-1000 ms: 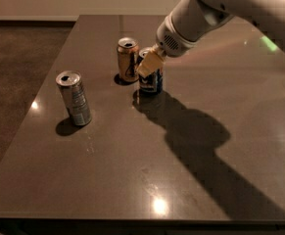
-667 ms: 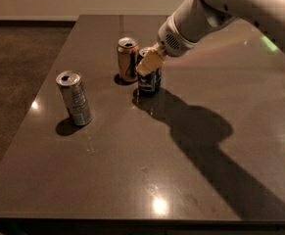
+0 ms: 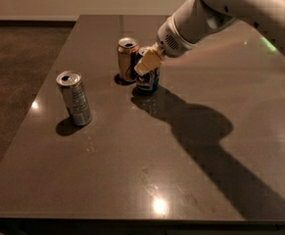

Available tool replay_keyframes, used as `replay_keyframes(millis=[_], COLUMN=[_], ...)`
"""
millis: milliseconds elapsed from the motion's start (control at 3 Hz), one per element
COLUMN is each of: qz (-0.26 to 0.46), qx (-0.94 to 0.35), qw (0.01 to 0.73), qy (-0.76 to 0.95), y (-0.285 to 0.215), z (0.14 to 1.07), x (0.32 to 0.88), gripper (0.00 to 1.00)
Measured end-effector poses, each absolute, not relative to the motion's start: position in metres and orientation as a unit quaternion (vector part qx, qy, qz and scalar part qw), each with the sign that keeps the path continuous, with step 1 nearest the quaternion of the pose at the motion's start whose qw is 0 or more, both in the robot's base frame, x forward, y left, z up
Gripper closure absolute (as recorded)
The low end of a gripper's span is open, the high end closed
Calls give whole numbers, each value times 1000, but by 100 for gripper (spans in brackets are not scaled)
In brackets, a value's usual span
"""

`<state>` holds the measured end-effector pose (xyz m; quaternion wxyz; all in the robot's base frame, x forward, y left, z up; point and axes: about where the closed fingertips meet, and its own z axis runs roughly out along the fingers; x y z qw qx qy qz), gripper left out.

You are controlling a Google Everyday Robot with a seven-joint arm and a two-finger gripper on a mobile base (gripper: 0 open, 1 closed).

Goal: Move pepsi can near orange can

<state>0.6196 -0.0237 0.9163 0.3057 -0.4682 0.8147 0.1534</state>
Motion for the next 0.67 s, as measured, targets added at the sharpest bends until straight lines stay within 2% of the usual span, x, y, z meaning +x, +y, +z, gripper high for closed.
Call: replay_keyframes(millis=[333, 667], qz=[154, 154], qx=[-469, -469], qw=[305, 305], qy=[814, 814], y=[-22, -22], z=[916, 916], x=[619, 619], gripper=[0, 0])
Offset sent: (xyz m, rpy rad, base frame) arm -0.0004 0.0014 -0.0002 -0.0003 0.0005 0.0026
